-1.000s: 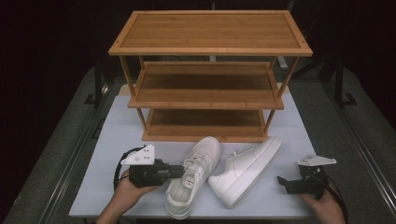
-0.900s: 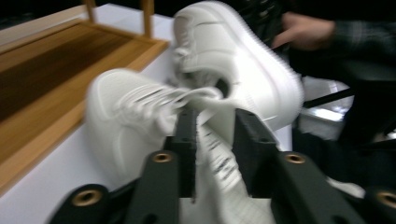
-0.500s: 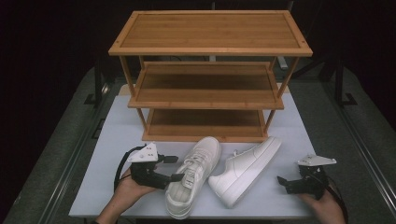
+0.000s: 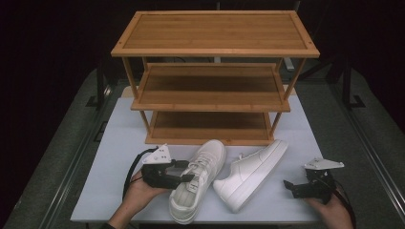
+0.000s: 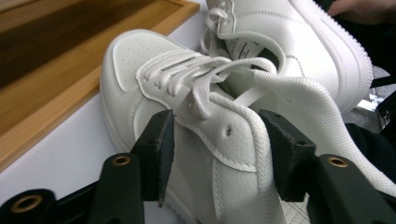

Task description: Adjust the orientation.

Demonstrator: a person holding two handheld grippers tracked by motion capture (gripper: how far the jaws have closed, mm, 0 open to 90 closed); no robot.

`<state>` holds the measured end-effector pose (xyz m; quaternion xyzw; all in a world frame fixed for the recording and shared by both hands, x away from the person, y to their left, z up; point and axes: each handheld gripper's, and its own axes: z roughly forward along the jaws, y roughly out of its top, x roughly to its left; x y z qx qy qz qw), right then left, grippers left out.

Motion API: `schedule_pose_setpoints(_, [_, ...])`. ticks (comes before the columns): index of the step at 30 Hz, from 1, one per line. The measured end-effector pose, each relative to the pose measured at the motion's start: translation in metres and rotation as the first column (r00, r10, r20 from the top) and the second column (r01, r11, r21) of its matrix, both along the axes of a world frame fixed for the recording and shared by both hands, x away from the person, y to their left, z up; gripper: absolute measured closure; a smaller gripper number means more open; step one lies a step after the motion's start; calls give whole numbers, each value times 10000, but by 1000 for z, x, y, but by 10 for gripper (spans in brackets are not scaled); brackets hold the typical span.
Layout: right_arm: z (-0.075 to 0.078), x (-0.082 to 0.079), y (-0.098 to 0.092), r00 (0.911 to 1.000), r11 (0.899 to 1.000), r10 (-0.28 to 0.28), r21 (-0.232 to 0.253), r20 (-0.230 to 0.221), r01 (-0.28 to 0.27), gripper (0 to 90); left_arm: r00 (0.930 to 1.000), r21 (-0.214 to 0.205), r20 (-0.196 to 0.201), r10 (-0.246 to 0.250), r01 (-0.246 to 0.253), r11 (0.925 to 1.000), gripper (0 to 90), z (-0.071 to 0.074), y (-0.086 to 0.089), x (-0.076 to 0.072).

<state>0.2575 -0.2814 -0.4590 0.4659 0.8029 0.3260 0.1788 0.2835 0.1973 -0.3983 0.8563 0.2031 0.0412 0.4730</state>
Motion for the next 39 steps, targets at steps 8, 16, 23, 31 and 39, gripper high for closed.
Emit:
schedule_pose_setpoints(8, [0,0,0,10000,10000,3,0,0,-3,7,9988,375,467,131,-148,9992,686,5,0,-5])
schedule_pose_setpoints(16, [0,0,0,10000,10000,2,2,-3,-2,7,9948,598,836,587,-638,9962,834,8,4,-2])
schedule_pose_setpoints(23, [0,0,0,10000,10000,6,7,1,-6,7,9933,240,764,871,-891,9957,840,14,13,-2])
schedule_pose_setpoints(31, [0,0,0,10000,10000,6,9,3,-6,7,9879,-185,535,1458,-1450,9893,841,20,42,-3])
schedule_pose_setpoints(39, [0,0,0,10000,10000,2,9,-7,-2,7,9739,-326,430,2229,-2216,9746,840,22,78,-7])
